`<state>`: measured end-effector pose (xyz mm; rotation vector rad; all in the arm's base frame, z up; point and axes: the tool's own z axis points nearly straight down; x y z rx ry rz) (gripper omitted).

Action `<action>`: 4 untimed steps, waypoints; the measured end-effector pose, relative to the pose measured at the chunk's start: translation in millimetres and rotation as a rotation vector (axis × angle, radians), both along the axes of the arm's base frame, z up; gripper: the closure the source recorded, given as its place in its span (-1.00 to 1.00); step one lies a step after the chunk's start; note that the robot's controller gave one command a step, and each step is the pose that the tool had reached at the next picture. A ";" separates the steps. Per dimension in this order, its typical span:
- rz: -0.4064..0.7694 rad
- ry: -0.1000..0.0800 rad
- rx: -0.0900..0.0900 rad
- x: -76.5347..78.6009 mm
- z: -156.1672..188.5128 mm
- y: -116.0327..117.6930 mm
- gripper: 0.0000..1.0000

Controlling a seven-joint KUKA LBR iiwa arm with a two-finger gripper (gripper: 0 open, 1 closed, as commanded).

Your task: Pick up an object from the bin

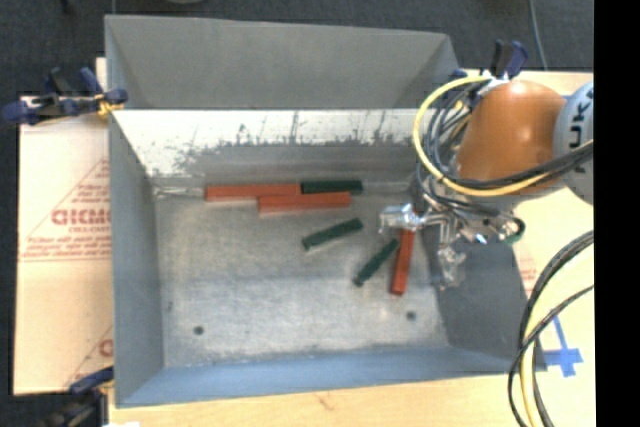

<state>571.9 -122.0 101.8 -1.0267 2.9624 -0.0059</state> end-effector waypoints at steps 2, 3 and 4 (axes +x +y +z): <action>0.425 -0.008 -0.004 35.1 -28.6 14.0 -1.00; 0.727 0.001 -0.003 27.9 -30.3 28.3 -1.00; 0.724 0.000 -0.001 28.3 -29.6 28.8 1.00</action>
Offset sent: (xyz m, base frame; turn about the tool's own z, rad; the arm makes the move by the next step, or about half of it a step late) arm 0.0160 0.0036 -0.0018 -0.2145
